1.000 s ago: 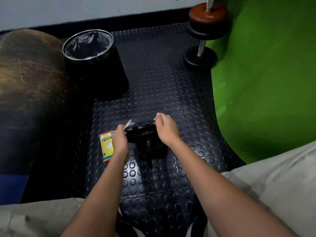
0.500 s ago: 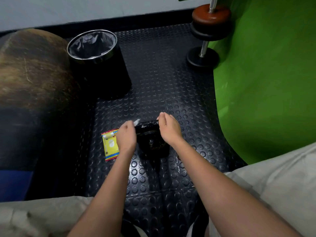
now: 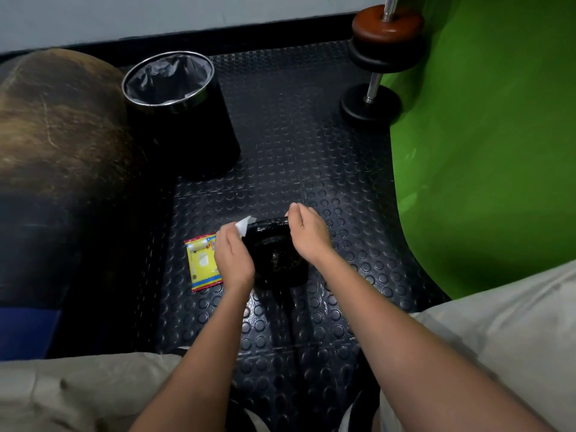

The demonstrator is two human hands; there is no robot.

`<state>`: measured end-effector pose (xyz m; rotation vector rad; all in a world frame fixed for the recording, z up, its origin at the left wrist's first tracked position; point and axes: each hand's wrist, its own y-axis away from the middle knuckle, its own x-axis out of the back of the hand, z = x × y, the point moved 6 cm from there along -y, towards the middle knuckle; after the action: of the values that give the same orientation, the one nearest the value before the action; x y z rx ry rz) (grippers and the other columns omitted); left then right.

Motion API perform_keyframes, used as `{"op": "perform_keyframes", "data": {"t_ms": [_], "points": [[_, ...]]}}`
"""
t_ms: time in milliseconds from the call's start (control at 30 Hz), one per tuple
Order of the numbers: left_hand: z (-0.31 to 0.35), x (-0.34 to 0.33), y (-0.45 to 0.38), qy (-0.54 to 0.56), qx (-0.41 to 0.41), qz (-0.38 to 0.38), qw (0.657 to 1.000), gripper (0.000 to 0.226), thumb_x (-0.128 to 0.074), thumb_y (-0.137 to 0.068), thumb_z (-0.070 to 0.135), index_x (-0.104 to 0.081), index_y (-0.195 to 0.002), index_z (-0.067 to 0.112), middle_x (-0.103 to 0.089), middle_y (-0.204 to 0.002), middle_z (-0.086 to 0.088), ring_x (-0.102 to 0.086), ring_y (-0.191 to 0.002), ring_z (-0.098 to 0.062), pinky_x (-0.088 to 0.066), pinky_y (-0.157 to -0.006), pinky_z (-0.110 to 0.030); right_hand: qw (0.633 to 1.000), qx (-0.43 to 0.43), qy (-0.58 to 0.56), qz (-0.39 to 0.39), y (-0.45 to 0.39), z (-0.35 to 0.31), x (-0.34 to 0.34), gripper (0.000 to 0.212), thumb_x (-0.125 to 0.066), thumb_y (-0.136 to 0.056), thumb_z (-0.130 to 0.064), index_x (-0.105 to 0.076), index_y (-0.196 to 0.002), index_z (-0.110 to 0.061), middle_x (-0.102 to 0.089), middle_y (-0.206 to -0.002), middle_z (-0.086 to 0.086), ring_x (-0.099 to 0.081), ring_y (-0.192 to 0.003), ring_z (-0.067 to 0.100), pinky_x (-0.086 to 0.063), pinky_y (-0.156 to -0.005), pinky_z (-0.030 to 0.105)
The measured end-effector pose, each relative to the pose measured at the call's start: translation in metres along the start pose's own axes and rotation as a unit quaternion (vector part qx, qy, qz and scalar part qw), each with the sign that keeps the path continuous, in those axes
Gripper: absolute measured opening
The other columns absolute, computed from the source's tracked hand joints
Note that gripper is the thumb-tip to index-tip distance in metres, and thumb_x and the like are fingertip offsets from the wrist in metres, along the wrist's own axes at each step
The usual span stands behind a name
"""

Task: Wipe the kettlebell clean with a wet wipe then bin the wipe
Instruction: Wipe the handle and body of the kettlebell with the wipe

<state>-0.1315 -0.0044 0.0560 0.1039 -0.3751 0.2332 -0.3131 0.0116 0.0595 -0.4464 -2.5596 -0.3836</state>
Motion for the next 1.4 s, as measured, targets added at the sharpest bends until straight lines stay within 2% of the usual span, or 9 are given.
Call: {"op": "perform_keyframes", "data": {"t_ms": [167, 267, 467, 633, 767, 900, 1133, 1267, 1400], "points": [[-0.037, -0.006, -0.007, 0.219, 0.306, -0.031, 0.926, 0.023, -0.046, -0.087, 0.040, -0.062, -0.079, 0.024, -0.061, -0.076, -0.001, -0.058, -0.065, -0.017, -0.045, -0.061, -0.027, 1.000, -0.002, -0.003, 0.002, 0.000, 0.001, 0.001, 0.048, -0.025, -0.108, -0.045, -0.058, -0.094, -0.012, -0.059, -0.100, 0.000, -0.056, -0.100, 0.024, -0.046, -0.095, 0.047], [-0.039, -0.009, -0.005, 0.238, 0.326, -0.087, 0.911, 0.028, -0.037, -0.096, 0.030, -0.056, -0.078, 0.021, -0.057, -0.070, 0.001, -0.050, -0.045, -0.012, -0.034, -0.042, -0.019, 1.000, -0.004, 0.000, 0.006, 0.000, 0.001, 0.000, 0.049, -0.024, -0.108, -0.045, -0.058, -0.093, -0.013, -0.059, -0.100, 0.000, -0.056, -0.099, 0.023, -0.047, -0.094, 0.047], [-0.030, -0.003, -0.005, 0.148, 0.323, -0.077, 0.932, 0.031, -0.035, -0.098, 0.038, -0.057, -0.085, 0.020, -0.058, -0.074, -0.004, -0.047, -0.054, -0.019, -0.035, -0.043, -0.020, 1.000, -0.007, -0.001, 0.007, 0.001, 0.001, 0.000, 0.047, -0.024, -0.108, -0.045, -0.060, -0.097, -0.016, -0.059, -0.103, -0.001, -0.055, -0.102, 0.023, -0.046, -0.097, 0.047], [0.004, 0.004, -0.001, -0.083, 0.088, -0.008, 0.993, 0.033, -0.028, -0.102, 0.024, -0.053, -0.085, 0.010, -0.058, -0.094, -0.008, -0.049, -0.089, -0.028, -0.033, -0.077, -0.035, 1.000, -0.021, -0.018, 0.002, 0.001, 0.005, 0.004, 0.048, -0.025, -0.108, -0.043, -0.060, -0.099, -0.013, -0.059, -0.106, 0.001, -0.055, -0.102, 0.023, -0.046, -0.095, 0.044], [0.025, -0.006, 0.010, -0.170, -0.143, 0.000, 0.975, 0.032, -0.032, -0.103, 0.023, -0.060, -0.094, 0.013, -0.060, -0.094, -0.001, -0.051, -0.094, -0.023, -0.042, -0.087, -0.041, 1.000, -0.020, -0.017, 0.005, 0.000, 0.005, 0.004, 0.046, -0.026, -0.108, -0.042, -0.061, -0.097, -0.014, -0.060, -0.106, 0.002, -0.056, -0.101, 0.023, -0.046, -0.092, 0.041], [0.027, -0.015, 0.024, -0.187, -0.216, -0.004, 0.958, 0.035, -0.032, -0.106, 0.022, -0.061, -0.123, 0.013, -0.062, -0.123, 0.000, -0.048, -0.126, -0.022, -0.035, -0.109, -0.042, 1.000, -0.016, -0.011, 0.008, -0.001, 0.005, 0.004, 0.047, -0.027, -0.107, -0.043, -0.062, -0.095, -0.014, -0.061, -0.104, 0.003, -0.057, -0.100, 0.024, -0.046, -0.092, 0.043], [-0.013, 0.002, 0.011, -0.023, 0.024, 0.075, 0.997, 0.046, -0.029, -0.104, 0.035, -0.063, -0.126, 0.013, -0.063, -0.127, -0.003, -0.055, -0.119, -0.021, -0.041, -0.107, -0.038, 1.000, -0.007, 0.004, 0.005, -0.002, 0.002, -0.001, 0.048, -0.024, -0.106, -0.047, -0.059, -0.092, -0.017, -0.060, -0.101, 0.000, -0.055, -0.102, 0.023, -0.046, -0.097, 0.050], [-0.041, -0.004, 0.013, 0.180, 0.319, 0.052, 0.929, 0.038, -0.034, -0.097, 0.042, -0.062, -0.087, 0.018, -0.064, -0.092, -0.004, -0.057, -0.079, -0.023, -0.051, -0.070, -0.033, 1.000, -0.008, 0.005, 0.006, -0.003, 0.004, -0.001, 0.047, -0.024, -0.106, -0.047, -0.058, -0.091, -0.018, -0.061, -0.101, -0.001, -0.055, -0.103, 0.024, -0.046, -0.096, 0.050], [-0.041, -0.014, 0.009, 0.298, 0.364, -0.005, 0.882, 0.030, -0.036, -0.100, 0.024, -0.065, -0.103, 0.018, -0.072, -0.102, -0.005, -0.065, -0.073, -0.015, -0.052, -0.055, -0.021, 1.000, -0.007, 0.002, 0.013, -0.002, 0.003, -0.001, 0.047, -0.025, -0.107, -0.046, -0.061, -0.094, -0.017, -0.061, -0.102, -0.001, -0.056, -0.102, 0.023, -0.047, -0.094, 0.047]]}}
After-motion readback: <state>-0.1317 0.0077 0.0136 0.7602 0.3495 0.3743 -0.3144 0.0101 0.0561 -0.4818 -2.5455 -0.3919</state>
